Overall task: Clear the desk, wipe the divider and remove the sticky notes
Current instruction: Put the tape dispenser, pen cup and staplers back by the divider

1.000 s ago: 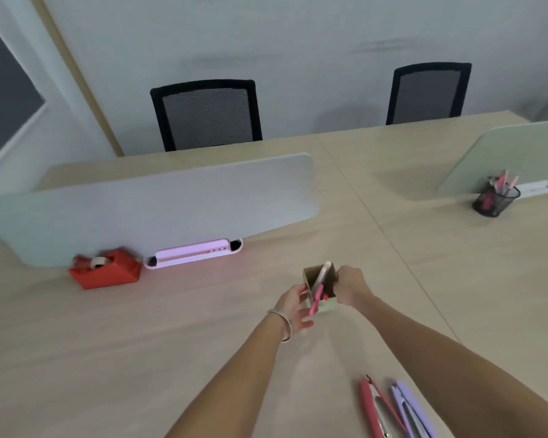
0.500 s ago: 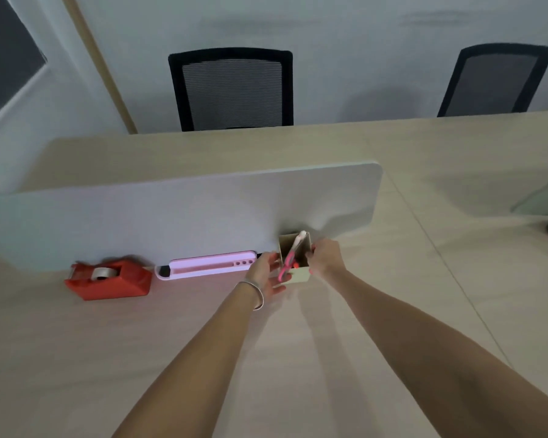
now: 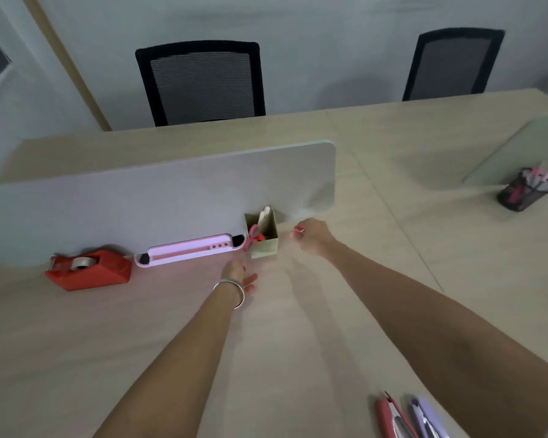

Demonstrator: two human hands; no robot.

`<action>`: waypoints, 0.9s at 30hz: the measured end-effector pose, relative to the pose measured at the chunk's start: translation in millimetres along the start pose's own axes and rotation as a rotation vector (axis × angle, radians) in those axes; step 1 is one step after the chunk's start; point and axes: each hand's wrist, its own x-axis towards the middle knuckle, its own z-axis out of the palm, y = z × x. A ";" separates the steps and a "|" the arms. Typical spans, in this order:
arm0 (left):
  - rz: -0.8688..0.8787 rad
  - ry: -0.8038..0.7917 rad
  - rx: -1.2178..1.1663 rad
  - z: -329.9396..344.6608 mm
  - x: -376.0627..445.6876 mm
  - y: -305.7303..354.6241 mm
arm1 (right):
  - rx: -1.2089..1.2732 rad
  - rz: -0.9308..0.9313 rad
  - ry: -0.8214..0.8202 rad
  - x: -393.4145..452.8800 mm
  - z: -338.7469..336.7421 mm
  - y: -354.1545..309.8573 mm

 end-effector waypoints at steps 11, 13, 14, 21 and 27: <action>-0.004 -0.357 0.773 90.8 -113.7 -173.1 | 0.081 0.206 0.016 -145.9 -65.2 188.6; 0.046 -0.421 0.899 112.0 -134.1 -211.0 | 0.112 0.247 0.029 -177.2 -65.5 224.0; 0.096 -0.422 0.968 119.0 -140.3 -228.3 | 0.120 0.267 0.018 -191.0 -62.2 237.9; 0.411 -0.129 1.431 136.6 -160.8 -285.4 | -0.128 0.286 -0.311 -259.1 -12.6 290.0; 0.433 -0.149 1.158 121.9 -158.4 -264.9 | -0.251 0.230 -0.190 -263.5 22.9 287.2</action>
